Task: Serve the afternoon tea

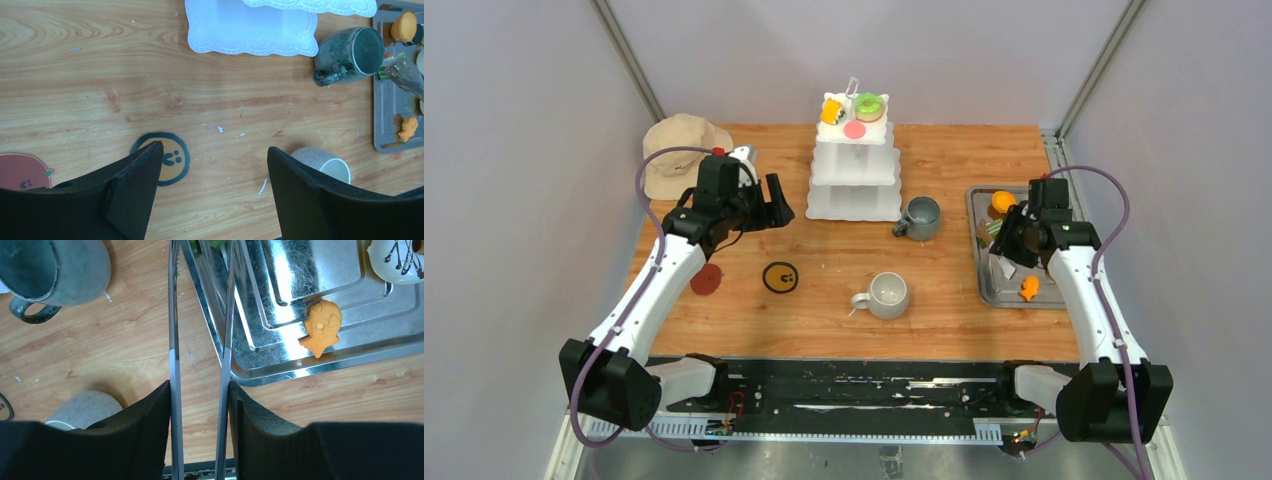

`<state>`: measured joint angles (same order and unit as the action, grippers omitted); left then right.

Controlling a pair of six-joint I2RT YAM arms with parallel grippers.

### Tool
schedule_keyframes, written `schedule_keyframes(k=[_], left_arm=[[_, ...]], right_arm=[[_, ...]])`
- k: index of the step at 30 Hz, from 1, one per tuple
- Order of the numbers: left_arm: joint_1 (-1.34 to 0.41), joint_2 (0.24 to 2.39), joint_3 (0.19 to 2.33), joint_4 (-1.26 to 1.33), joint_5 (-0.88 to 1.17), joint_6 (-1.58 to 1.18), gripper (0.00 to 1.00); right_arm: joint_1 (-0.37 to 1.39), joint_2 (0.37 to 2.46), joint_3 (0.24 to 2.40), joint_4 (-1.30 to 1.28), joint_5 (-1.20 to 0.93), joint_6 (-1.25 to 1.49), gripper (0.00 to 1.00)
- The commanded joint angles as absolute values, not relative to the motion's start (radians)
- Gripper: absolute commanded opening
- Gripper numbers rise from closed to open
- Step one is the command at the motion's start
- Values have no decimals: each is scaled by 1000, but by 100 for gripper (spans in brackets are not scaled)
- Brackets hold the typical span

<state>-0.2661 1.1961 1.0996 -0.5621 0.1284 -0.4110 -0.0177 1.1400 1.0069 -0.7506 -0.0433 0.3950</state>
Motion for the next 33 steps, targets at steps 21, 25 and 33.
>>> schedule_keyframes(k=[21, 25, 33], left_arm=[[-273, 1223, 1116, -535, 142, -396, 80], [-272, 1218, 1113, -539, 140, -394, 80], [-272, 1212, 1109, -540, 134, -398, 80]], right_arm=[[18, 1120, 1026, -775, 147, 372, 45], [17, 1151, 1031, -767, 146, 339, 46], [1, 1180, 1023, -750, 140, 293, 41]])
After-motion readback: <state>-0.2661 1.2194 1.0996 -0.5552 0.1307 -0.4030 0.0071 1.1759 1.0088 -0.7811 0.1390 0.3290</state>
